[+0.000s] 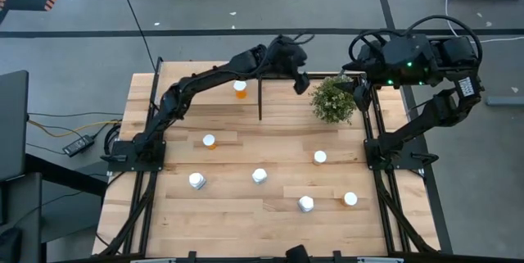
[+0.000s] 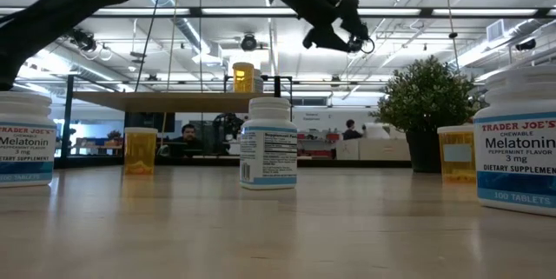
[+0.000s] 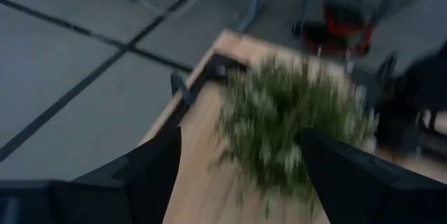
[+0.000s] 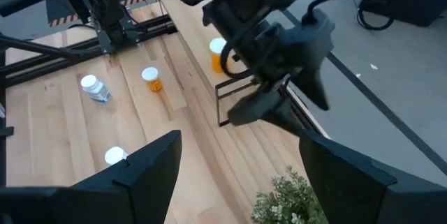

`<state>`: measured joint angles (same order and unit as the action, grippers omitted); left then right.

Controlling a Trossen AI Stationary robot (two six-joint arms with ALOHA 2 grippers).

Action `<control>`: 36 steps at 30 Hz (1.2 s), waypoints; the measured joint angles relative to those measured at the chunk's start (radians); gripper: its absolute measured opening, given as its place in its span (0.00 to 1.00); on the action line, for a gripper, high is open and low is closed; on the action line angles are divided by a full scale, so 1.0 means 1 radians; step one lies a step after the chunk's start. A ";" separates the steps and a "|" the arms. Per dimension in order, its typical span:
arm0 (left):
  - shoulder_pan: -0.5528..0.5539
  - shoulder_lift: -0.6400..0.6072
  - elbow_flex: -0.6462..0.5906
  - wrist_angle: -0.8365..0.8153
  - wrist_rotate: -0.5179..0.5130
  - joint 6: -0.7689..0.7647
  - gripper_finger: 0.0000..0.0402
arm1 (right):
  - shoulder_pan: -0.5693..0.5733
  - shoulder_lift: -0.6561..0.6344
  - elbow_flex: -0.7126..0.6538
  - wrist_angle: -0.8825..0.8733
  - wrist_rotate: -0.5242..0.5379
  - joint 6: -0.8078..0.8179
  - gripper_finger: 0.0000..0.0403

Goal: Pick and place medicine bottles onto shelf by color
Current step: Put the orange pill bottle on the shelf

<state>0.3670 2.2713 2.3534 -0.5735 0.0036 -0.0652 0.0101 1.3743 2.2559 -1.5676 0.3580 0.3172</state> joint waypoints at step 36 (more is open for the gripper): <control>-0.298 -0.936 -0.824 -0.821 -0.069 -0.437 0.55 | -0.001 0.000 0.000 -0.003 0.008 -0.085 0.74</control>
<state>0.0694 1.3351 1.5289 -1.3948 -0.0653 -0.5023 0.0090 1.3743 2.2559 -1.5711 0.3657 0.2321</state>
